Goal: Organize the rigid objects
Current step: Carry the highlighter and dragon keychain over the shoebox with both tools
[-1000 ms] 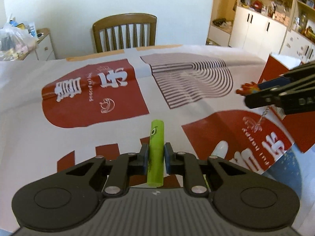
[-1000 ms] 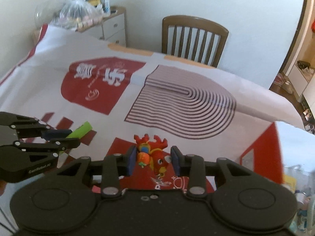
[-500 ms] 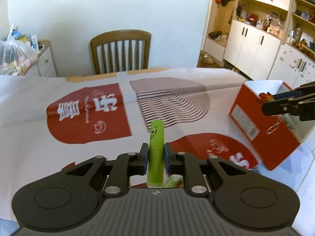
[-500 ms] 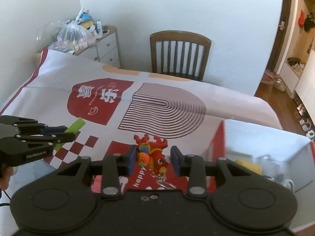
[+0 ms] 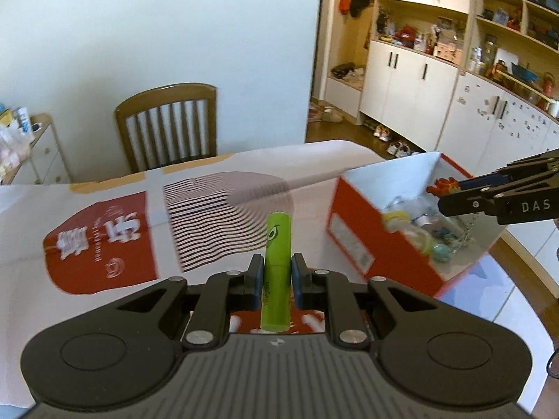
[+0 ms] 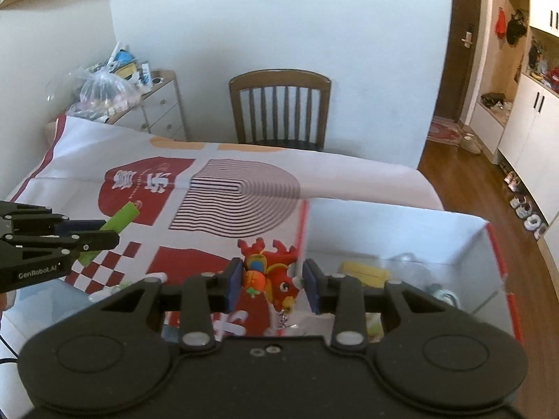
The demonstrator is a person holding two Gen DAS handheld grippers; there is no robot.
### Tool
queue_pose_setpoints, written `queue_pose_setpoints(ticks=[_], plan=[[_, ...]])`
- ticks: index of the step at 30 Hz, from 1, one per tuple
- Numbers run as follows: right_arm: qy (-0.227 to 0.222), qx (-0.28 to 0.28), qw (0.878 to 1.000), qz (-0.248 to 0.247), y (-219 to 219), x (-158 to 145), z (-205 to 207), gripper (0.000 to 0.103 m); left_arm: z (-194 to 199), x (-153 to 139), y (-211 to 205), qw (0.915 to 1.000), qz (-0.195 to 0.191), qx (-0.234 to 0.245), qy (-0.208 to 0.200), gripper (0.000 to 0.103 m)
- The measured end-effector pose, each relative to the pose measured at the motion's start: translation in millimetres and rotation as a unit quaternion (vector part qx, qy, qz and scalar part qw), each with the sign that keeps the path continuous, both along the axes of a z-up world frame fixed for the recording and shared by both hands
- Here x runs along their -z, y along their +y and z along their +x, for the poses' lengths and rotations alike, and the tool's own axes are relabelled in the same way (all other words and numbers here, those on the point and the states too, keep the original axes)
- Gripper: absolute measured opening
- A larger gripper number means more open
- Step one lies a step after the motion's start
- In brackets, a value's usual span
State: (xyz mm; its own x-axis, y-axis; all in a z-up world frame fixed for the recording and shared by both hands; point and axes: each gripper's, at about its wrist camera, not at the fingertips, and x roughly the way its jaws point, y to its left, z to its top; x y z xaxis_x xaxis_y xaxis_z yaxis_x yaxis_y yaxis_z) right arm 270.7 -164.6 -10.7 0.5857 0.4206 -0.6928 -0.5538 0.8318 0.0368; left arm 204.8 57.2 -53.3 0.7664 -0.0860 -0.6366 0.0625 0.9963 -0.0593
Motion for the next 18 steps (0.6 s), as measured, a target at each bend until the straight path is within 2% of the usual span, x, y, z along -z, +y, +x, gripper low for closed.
queue_pose_setpoints(ticks=[11,18], plan=[[0.008,0.017,1.000,0.010,-79.7,8.5,19.4,0.036,28.6,-6.2,-91.3,0.9993,0.009,0.037,0.004,0.016],[0.014,0.027,1.000,0.001,-123.3,22.5,37.5,0.036,49.4,4.5,-142.5,0.9982,0.007,0.055,0.021,0.016]])
